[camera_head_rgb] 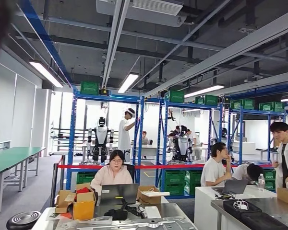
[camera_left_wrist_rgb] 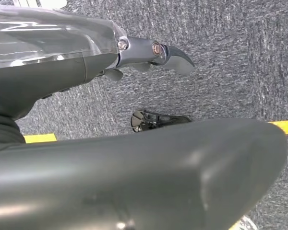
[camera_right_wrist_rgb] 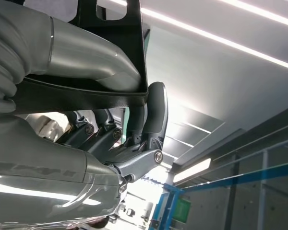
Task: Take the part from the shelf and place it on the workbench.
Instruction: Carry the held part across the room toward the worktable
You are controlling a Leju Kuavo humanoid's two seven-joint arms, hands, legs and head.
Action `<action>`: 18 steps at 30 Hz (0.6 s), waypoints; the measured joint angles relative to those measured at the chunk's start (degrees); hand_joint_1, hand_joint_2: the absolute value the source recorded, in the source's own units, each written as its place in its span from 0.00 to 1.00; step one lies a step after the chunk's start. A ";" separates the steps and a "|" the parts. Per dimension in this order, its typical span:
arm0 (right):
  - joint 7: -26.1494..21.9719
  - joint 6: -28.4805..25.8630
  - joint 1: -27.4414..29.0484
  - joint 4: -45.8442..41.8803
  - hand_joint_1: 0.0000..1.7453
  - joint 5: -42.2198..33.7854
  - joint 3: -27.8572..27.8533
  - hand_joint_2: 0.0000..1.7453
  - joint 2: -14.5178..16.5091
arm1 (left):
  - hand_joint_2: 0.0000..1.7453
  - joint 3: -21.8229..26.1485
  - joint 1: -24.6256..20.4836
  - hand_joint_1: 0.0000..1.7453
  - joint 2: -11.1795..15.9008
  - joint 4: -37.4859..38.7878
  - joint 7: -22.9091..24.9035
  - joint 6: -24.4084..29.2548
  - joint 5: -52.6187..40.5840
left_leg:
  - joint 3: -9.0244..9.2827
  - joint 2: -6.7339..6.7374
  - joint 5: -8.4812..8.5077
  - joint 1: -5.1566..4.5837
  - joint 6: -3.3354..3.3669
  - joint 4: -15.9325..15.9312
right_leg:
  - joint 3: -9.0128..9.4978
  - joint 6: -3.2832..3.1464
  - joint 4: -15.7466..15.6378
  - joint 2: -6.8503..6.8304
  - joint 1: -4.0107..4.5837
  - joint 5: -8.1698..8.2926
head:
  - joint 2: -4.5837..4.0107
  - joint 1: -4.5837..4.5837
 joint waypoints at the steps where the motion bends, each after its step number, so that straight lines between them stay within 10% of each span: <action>1: 0.06 0.01 -0.20 0.03 1.00 0.03 0.07 1.00 -0.03 | 0.00 0.01 -0.03 0.00 0.00 0.00 -0.02 0.02 0.00 | 0.65 -0.03 -0.52 -0.14 0.18 0.00 | -2.13 -0.08 2.17 -0.06 0.01 0.68 | 0.00 0.00; 3: 0.19 0.02 -0.63 0.14 1.00 0.09 0.17 1.00 -0.09 | 0.00 0.04 -0.04 0.00 -0.01 0.00 -0.10 0.05 0.00 | 2.14 -0.12 -1.69 -0.36 0.27 -0.15 | -4.36 -0.74 1.81 -0.15 0.32 4.36 | 0.00 0.01; 5: 0.25 0.02 -1.16 0.19 1.00 0.06 0.20 1.00 -0.05 | 0.00 0.05 -0.18 0.00 -0.02 0.00 -0.27 0.04 0.00 | 2.69 -0.20 -2.11 -0.26 -0.10 -0.44 | -2.45 -1.63 -4.07 -0.19 0.94 7.54 | 0.02 -0.01; 10: 0.22 0.05 -1.91 -0.19 1.00 -0.56 0.13 1.00 0.13 | 0.00 0.05 -0.26 0.00 -0.01 0.00 -0.61 -0.09 -0.10 | 2.39 0.06 -3.13 -0.15 -1.28 0.31 | -0.29 -2.77 -7.78 -0.34 0.98 6.80 | 0.02 0.02; 14: 0.16 0.11 -2.20 -0.32 1.00 -1.07 -0.04 1.00 0.20 | 0.00 0.08 -0.18 0.00 0.24 0.00 -0.70 0.24 -0.24 | -4.65 0.08 -6.87 -0.19 -1.72 12.37 | 1.54 -3.07 -8.43 -0.29 0.82 5.85 | 0.01 0.08; 16: 0.18 0.16 -2.13 -0.44 1.00 -1.07 -0.27 1.00 0.14 | 0.00 0.08 -0.07 0.00 0.37 0.00 -0.72 0.44 -0.44 | -6.02 0.09 -4.63 -0.10 -1.95 12.57 | 2.54 -2.95 -8.36 -0.09 0.77 5.06 | 0.00 0.09; 18: 0.18 0.09 -2.13 -0.65 1.00 -0.97 -0.69 1.00 0.02 | 0.00 0.08 -0.16 0.00 0.47 0.00 -0.78 0.61 -0.61 | -3.83 0.11 0.05 -0.02 -2.02 6.20 | 3.72 -2.54 -8.08 0.01 0.67 3.93 | 0.00 0.09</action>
